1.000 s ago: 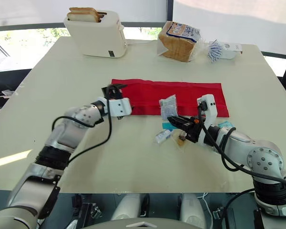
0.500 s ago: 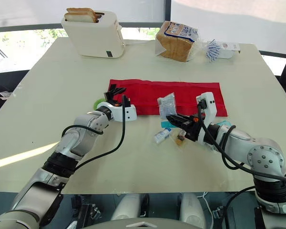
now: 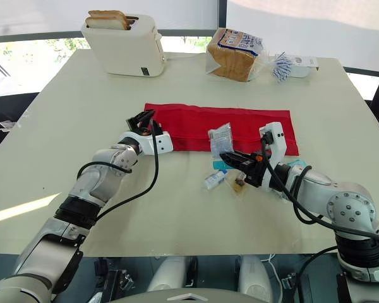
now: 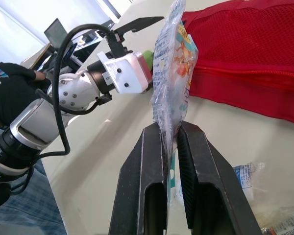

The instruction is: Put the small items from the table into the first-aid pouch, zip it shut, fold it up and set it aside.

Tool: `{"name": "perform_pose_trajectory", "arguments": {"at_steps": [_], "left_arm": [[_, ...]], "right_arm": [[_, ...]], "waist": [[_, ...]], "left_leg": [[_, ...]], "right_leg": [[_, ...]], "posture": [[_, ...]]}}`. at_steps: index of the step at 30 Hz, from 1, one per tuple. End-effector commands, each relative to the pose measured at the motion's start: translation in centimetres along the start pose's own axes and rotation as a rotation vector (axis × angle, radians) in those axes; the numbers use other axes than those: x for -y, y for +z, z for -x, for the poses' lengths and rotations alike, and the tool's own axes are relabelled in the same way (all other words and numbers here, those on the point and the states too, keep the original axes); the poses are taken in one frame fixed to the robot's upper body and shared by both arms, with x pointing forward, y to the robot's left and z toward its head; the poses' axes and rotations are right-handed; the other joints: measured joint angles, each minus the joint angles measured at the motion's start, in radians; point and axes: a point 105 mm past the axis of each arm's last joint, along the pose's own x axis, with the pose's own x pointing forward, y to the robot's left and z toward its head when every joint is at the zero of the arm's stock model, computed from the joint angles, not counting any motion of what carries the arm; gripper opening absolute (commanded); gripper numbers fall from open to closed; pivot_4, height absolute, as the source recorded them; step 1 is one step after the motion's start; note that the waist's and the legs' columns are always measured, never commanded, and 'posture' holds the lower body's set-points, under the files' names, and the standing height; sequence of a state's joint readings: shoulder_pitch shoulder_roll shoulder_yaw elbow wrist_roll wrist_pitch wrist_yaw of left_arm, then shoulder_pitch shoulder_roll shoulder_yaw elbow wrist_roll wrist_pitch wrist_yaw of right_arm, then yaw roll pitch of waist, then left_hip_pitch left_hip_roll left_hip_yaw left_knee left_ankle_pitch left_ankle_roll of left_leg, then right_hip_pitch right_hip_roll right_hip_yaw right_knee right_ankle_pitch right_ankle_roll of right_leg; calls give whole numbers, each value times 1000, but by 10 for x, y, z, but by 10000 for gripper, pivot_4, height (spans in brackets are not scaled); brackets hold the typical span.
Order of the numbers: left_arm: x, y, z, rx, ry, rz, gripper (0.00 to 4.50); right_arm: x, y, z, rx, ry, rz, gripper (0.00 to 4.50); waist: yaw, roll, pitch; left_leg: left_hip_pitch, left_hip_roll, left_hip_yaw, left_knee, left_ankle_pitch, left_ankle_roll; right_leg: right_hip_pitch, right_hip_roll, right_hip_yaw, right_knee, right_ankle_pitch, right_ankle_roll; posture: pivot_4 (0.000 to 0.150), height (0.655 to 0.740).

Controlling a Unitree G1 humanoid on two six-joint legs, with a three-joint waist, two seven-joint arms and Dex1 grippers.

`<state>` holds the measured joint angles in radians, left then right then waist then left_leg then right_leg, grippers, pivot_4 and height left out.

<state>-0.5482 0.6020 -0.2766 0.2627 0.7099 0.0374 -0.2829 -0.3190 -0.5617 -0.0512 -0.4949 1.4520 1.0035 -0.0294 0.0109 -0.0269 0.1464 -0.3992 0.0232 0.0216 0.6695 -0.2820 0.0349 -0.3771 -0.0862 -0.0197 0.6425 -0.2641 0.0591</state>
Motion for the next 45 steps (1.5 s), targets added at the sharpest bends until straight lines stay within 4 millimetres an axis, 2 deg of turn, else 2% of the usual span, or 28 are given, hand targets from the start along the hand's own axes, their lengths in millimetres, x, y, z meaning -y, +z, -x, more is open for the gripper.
{"name": "perform_pose_trajectory", "arguments": {"at_steps": [1,3,6,12,13,20,22,26,27,32,34,37,41,45], "left_arm": [[-13,-5,-1,-5,27,43,44508],[-15,-6,-2,-3,27,38,44508],[-17,-5,-3,1,22,47,36711],[-22,-2,-4,15,18,48,5054],[-22,-2,-4,17,15,47,1036],[-23,0,1,41,-24,86,377],[-18,10,6,93,-91,145,377],[8,40,23,233,-335,333,377],[10,40,26,211,-369,355,377],[1,48,34,235,-464,547,377],[2,57,38,291,-529,613,377],[2,53,34,276,-522,651,377],[9,55,34,319,-550,700,377],[10,53,33,359,-557,707,377]], "right_arm": [[-7,8,-1,28,28,26,0],[-7,8,-2,28,29,28,0],[-7,8,-2,28,30,29,0],[-6,9,-3,33,26,34,0],[-6,8,-3,34,25,35,0],[-6,9,-4,38,25,37,0],[-6,9,-4,38,25,39,0],[-6,9,-5,33,28,45,0],[-6,9,-6,28,29,48,0],[0,-3,-9,-57,13,52,0],[4,-8,-14,-101,1,33,0],[2,-15,-21,-154,19,-15,0],[7,-30,-35,-207,1,-172,0],[2,-29,-53,-197,47,-327,0]], "waist": [[0,0,0],[0,0,0],[0,0,0],[0,0,0],[0,0,0],[0,0,0],[1,0,0],[2,0,0],[1,0,0],[1,0,0],[0,0,0],[0,0,0],[-2,0,0],[-2,0,0]], "left_leg": [[0,0,0,0,0,0],[0,0,0,0,0,0],[0,-1,0,0,0,0],[0,-1,0,0,0,0],[0,-1,0,0,0,0],[0,-1,0,0,0,0],[0,-1,0,0,0,0],[0,0,0,0,0,0],[0,0,0,0,0,0],[0,-1,0,0,0,0],[0,-1,0,1,0,0],[0,-1,0,1,0,0],[0,-1,0,0,0,0],[0,-1,0,0,0,0]], "right_leg": [[0,0,0,0,0,0],[0,0,0,0,0,0],[0,0,0,0,0,0],[0,0,0,0,0,0],[0,0,0,0,0,0],[0,0,0,0,0,0],[0,0,0,0,0,0],[0,0,0,0,0,0],[0,0,0,0,0,0],[0,0,0,0,0,0],[0,0,0,0,0,0],[0,0,0,0,0,0],[0,1,0,0,0,0],[0,0,0,0,0,0]], "posture": [[1500,7400],[1500,7400],[1500,7400],[1500,7400],[1500,7400],[1500,7400],[1500,7400],[1500,7400],[1500,7400],[1500,7400],[1500,7400],[1500,7400],[1500,7400],[1500,7400]]}}
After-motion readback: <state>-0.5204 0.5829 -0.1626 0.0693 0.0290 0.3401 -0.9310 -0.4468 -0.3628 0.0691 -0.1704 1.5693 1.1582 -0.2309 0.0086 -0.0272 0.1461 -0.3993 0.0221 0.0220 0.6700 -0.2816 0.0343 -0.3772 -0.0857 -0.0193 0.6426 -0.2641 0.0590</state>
